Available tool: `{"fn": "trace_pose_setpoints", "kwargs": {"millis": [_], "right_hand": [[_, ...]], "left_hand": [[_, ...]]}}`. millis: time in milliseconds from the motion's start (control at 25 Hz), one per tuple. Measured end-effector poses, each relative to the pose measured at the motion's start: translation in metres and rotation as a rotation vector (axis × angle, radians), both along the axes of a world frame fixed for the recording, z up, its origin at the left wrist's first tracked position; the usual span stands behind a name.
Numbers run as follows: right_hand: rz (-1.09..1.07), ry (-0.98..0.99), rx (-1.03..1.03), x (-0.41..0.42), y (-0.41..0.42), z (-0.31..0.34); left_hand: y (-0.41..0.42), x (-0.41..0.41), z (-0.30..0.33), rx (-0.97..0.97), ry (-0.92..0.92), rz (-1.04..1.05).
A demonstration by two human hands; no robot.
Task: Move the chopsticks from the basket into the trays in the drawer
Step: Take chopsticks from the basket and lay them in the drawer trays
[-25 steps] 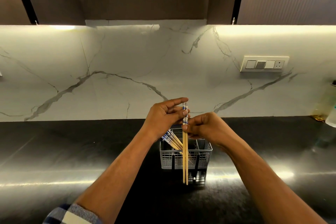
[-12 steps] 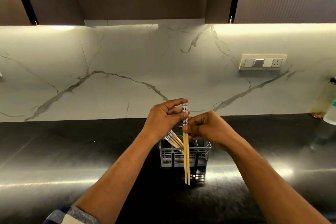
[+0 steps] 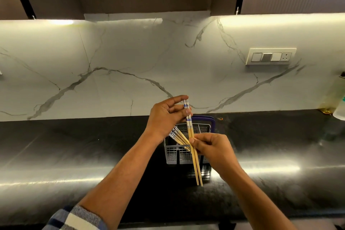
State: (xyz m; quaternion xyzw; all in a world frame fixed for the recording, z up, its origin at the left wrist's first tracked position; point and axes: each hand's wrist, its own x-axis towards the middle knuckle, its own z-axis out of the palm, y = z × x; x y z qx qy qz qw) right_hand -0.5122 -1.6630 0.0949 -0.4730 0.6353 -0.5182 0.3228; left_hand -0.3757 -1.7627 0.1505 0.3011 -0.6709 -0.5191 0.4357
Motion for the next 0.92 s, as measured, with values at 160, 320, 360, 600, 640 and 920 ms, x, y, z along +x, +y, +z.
{"fn": "trace_pose_setpoints", "kwargs": {"millis": [160,320,360,600,640,920], "right_hand": [[0.008,0.006,0.013,0.002,0.004,-0.011],[0.037,0.009,0.004,-0.003,0.006,-0.022],[0.041,-0.001,0.005,-0.003,0.009,-0.026],[0.146,-0.144,0.307,-0.002,0.044,-0.069],[0.141,-0.17,0.354,-0.001,0.053,-0.082],[0.126,-0.217,0.52,0.004,0.115,-0.164]], "left_hand": [[0.004,-0.002,-0.003,0.007,-0.009,-0.004],[0.01,-0.003,-0.011,0.027,-0.007,-0.044],[0.013,-0.002,-0.016,0.042,-0.007,-0.05],[0.042,0.008,-0.083,0.225,0.006,-0.106],[0.05,0.008,-0.1,0.27,0.007,-0.119],[0.106,0.005,-0.196,0.482,-0.061,-0.158]]}}
